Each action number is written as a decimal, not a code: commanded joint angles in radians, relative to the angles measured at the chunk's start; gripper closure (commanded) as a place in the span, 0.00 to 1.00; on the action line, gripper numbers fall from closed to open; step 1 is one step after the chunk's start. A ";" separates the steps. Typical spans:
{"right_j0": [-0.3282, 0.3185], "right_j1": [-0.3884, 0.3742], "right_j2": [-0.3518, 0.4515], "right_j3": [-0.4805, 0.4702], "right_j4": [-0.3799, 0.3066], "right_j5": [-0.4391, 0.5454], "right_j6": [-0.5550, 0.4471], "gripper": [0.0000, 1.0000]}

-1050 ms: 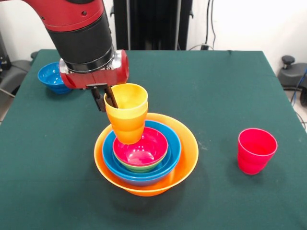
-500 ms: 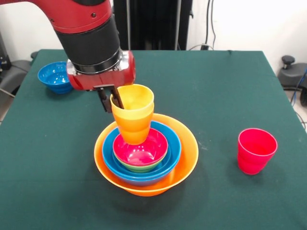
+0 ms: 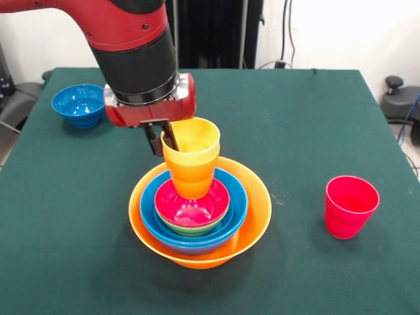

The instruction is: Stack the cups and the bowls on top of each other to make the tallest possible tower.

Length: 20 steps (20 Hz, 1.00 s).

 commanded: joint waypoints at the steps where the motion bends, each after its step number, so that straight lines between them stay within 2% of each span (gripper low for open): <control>1: 0.040 0.031 -0.052 -0.031 -0.074 -0.055 -0.111 1.00; 20: 0.055 0.062 -0.070 -0.070 -0.100 -0.083 -0.097 1.00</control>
